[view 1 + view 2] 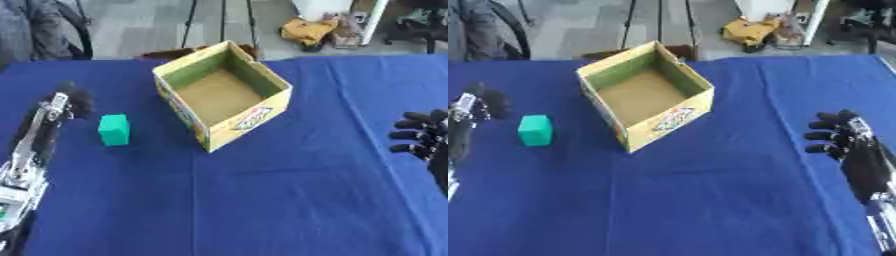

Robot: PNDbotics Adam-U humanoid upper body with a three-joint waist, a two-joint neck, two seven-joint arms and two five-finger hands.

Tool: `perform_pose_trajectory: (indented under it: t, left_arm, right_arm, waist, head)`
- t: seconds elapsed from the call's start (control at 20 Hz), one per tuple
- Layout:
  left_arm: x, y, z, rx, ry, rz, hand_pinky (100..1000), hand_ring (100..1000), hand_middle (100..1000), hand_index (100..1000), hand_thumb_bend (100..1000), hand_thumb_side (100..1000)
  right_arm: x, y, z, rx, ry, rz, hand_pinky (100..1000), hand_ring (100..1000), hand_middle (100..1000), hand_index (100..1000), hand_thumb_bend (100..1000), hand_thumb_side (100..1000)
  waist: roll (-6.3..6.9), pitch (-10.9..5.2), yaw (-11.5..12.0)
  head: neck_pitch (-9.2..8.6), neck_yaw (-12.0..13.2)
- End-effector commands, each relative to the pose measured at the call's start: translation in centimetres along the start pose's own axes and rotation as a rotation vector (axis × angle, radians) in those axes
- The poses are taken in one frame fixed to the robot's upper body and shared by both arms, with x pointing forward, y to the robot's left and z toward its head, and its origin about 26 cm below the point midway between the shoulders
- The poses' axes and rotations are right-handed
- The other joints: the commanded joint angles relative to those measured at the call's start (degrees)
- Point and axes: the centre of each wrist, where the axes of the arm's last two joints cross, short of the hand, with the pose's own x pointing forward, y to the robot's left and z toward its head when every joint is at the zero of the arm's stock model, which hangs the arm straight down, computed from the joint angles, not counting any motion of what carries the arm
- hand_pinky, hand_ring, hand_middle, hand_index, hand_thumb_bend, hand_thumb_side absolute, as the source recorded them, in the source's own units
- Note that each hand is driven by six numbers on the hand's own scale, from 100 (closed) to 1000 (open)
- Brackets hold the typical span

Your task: Pick up objects on the table and place them in the box.

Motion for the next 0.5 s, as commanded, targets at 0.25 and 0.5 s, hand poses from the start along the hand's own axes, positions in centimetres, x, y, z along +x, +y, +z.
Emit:
perform_pose_trajectory:
  t: [0.25, 0.5]
  left_arm:
    - [4.0, 6.0, -3.1, -0.215, -0.026, -0.641, 671, 658, 621, 740, 495, 451]
    - [3.9, 7.2, -5.2, -0.395, 0.056, -0.936, 674, 673, 644, 763, 656, 457]
  right_arm:
    - [0.8, -0.7, -0.1, 0.007, -0.011, 0.028, 606, 698, 679, 815, 100, 907]
    - [0.7, -0.7, -0.1, 0.013, -0.005, 0.029, 606, 698, 679, 815, 100, 907]
  waist:
    - [0.39, -1.26, -0.47]
    - [0.55, -1.49, -0.80]
  head:
    - [-0.56, -0.08]
    - [-0.76, -0.22]
